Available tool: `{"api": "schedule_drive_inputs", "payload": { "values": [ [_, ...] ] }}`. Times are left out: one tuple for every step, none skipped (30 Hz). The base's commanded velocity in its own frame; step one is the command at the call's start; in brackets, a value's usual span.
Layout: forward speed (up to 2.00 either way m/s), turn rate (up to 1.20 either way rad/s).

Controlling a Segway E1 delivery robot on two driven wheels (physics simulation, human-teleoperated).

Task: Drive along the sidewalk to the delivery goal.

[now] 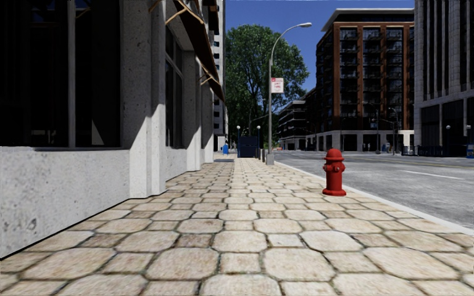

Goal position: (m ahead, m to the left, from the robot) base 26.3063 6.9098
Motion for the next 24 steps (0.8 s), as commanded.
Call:
{"api": "schedule_drive_inputs", "payload": {
  "values": [
    [2.0, 0.0],
    [2.0, 0.0],
    [2.0, 0.0],
    [2.0, 0.0],
    [2.0, 0.0],
    [2.0, 0.0],
    [2.0, 0.0],
    [2.0, 0.0],
    [2.0, 0.0],
    [2.0, 0.0],
    [2.0, 0.0],
    [2.0, 0.0],
    [2.0, 0.0],
    [2.0, 0.0],
    [2.0, 0.0],
    [2.0, 0.0],
    [2.0, 0.0],
    [2.0, 0.0],
    [2.0, 0.0],
    [2.0, 0.0],
    [2.0, 0.0],
    [2.0, 0.0],
    [2.0, 0.0],
    [2.0, 0.0]
  ]
}}
